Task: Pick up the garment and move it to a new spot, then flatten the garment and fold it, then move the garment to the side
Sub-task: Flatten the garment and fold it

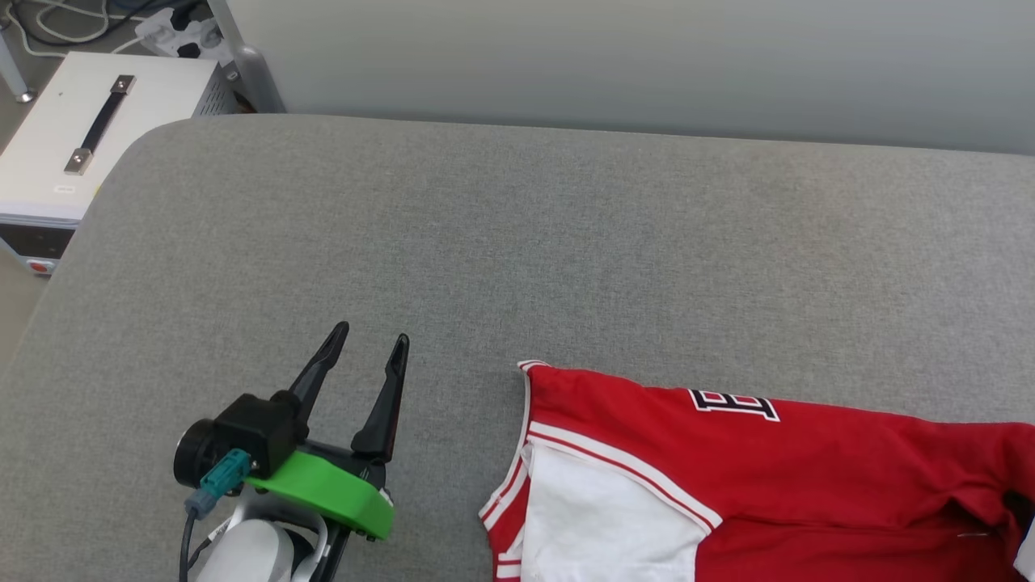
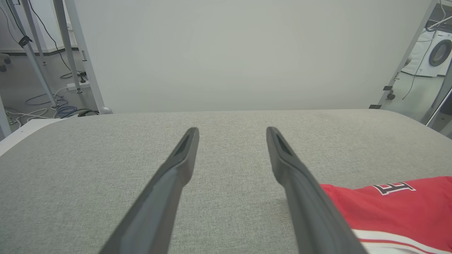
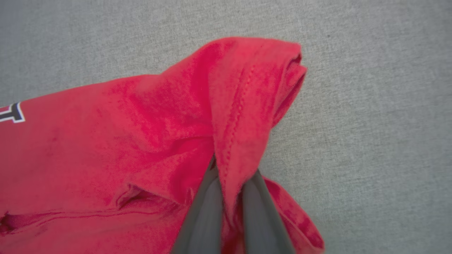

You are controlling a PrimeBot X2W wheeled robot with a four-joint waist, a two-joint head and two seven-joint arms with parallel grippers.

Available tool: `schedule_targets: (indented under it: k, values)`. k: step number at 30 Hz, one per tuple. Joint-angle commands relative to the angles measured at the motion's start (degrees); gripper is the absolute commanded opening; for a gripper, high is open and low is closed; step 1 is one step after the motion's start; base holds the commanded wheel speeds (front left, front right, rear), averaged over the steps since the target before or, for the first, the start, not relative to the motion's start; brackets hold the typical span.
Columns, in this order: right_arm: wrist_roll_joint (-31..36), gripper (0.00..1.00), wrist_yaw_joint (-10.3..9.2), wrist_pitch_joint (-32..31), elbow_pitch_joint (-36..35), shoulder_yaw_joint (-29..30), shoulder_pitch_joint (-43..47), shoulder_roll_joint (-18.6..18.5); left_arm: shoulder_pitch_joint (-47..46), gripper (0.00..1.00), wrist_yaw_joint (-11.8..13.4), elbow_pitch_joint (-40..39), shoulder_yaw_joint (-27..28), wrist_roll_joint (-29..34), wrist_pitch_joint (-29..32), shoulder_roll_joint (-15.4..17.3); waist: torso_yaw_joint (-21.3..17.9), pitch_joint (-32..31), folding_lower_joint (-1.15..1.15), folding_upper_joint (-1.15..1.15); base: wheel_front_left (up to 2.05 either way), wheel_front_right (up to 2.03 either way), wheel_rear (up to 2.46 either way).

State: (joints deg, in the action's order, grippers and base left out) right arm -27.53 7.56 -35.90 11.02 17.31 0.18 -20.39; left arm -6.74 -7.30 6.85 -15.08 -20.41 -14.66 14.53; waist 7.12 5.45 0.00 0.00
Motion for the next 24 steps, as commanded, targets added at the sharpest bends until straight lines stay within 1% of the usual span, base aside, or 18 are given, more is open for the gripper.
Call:
schedule_targets:
  k: [1,8,12,19,24]
  values:
    - [-0.5,0.0,-0.08,-0.3,-1.1,-0.2,1.3,0.5,1.4,1.0,-0.2,0.1,-0.1,-0.3,-0.3,0.0,0.1,-1.3,0.0,0.0,0.0,0.0,0.0]
    - [-1.8,0.0,-0.08,-2.4,-8.3,-1.7,7.0,2.8,3.3,1.0,-0.2,0.4,-0.1,-0.8,-0.3,-0.4,0.8,-4.8,0.0,0.0,0.0,0.0,0.0]
    - [-2.6,0.0,-0.08,-4.2,-13.2,-3.7,9.5,5.0,4.2,1.0,-0.2,0.3,-0.1,-1.1,-0.3,-0.7,1.3,-6.0,0.0,0.0,0.0,0.0,0.0]
    - [-5.5,0.0,-0.08,-7.2,-20.2,-8.9,10.1,10.8,4.8,1.0,-0.2,0.1,0.1,-1.3,-0.3,-1.1,2.3,-6.5,0.0,0.0,0.0,0.0,0.0]
    - [-7.0,0.0,-0.08,-7.0,-21.8,-13.1,8.0,15.1,4.7,1.0,-0.2,0.1,0.2,-1.4,-0.3,-1.1,3.1,-6.3,0.0,0.0,0.0,0.0,0.0]
